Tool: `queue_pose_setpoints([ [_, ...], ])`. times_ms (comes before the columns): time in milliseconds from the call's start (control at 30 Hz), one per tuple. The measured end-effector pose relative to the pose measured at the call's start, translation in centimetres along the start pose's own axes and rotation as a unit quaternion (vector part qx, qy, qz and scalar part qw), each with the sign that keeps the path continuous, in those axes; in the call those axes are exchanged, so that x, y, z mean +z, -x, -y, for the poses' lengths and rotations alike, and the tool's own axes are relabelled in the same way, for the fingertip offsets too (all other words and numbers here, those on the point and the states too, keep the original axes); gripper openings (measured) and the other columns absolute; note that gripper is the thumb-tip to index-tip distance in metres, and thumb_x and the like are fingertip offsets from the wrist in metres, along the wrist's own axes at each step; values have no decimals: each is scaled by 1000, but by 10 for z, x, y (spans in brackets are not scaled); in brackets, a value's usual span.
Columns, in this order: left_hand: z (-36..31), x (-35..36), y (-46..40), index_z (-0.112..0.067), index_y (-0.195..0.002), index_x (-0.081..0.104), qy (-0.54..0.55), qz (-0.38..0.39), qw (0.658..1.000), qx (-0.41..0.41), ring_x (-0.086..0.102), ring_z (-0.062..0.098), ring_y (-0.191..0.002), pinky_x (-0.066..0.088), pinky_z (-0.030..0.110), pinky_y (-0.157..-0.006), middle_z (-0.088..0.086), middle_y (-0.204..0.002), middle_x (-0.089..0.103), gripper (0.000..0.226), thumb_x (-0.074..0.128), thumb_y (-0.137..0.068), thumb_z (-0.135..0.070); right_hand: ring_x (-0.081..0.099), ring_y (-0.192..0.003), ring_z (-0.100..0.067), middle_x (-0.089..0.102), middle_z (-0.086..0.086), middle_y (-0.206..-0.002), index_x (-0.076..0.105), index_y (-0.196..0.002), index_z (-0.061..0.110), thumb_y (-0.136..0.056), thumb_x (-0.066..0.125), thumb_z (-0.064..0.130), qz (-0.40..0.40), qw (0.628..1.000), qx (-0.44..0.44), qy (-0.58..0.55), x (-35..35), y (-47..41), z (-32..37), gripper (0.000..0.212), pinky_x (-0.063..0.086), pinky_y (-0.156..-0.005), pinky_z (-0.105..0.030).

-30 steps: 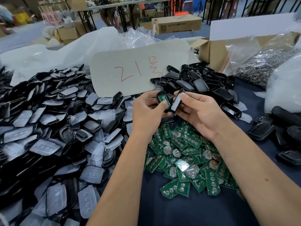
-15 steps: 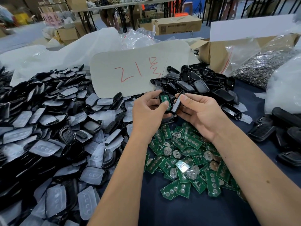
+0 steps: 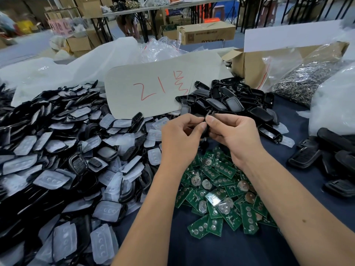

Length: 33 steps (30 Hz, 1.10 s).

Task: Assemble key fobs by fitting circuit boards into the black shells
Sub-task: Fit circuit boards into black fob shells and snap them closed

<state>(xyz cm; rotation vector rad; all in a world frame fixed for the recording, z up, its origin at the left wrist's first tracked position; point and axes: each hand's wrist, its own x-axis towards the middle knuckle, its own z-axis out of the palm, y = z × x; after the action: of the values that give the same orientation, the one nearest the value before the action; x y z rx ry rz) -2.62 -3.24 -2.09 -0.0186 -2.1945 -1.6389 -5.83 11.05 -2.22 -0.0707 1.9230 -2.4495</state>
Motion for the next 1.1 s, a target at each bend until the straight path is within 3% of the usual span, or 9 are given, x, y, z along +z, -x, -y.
queue_pose_setpoints([
  [167,-4,5,5,-28,-101,79,-46,20,998,26,69,-1,-77,59,23,-74,-18,-86,75,29,90,-77,-16,75,-78,-20,80,-11,-88,80,-93,11,-86,83,16,-15,1000,0,0,-4,-2,4,9,65,-70,-36],
  [233,-4,6,5,-27,-103,80,-34,3,999,24,67,-3,-76,57,20,-72,-16,-91,75,32,91,-76,-13,74,-82,-24,79,-17,-93,79,-97,7,-78,87,25,-18,1000,2,-3,-6,-3,4,28,64,-81,-45],
  [333,-6,6,5,-34,-98,78,-11,-6,1000,24,68,-3,-78,55,15,-74,-12,-91,77,37,88,-77,-5,73,-80,-24,79,-14,-92,73,-106,6,-67,90,32,-21,1000,-2,10,-8,-5,5,49,63,-85,-46],
  [500,-5,-2,2,-36,-89,77,-25,0,1000,6,70,-4,-77,54,12,-73,-21,-81,76,40,87,-76,0,76,-82,-27,78,-10,-90,75,-115,22,-82,88,19,57,992,-42,106,-21,-9,7,35,65,-82,-42],
  [633,-1,-12,0,-34,-85,77,-37,24,999,4,69,1,-77,56,17,-77,-18,-79,75,42,86,-75,5,77,-90,-24,80,-4,-95,80,-100,23,-81,89,16,134,969,-101,183,-31,-11,12,22,63,-87,-40],
  [733,0,-16,-1,-26,-88,78,-17,42,999,12,71,10,-82,58,20,-79,-6,-82,76,38,84,-75,9,77,-91,-30,80,-5,-92,80,-97,23,-78,91,17,145,966,-116,181,-33,-10,13,22,63,-88,-50],
  [833,1,-19,-3,-22,-95,78,-3,53,999,11,71,7,-84,57,20,-80,-6,-86,76,35,84,-76,7,77,-89,-33,80,-7,-90,80,-93,23,-77,91,15,146,966,-127,172,-31,-11,13,21,63,-85,-55],
  [967,3,-22,-3,-24,-95,80,12,58,998,8,70,8,-78,59,25,-76,-5,-86,78,26,88,-79,-6,77,-87,-31,80,-11,-90,81,-89,22,-71,92,21,153,971,-125,136,-30,-9,16,21,64,-82,-49],
  [1100,2,-24,-4,-23,-87,80,77,58,995,2,68,17,-76,59,39,-78,13,-86,77,23,90,-74,-7,74,-82,-29,77,-23,-93,79,-90,15,-70,89,17,180,975,-102,81,-28,-7,16,23,64,-76,-40],
])
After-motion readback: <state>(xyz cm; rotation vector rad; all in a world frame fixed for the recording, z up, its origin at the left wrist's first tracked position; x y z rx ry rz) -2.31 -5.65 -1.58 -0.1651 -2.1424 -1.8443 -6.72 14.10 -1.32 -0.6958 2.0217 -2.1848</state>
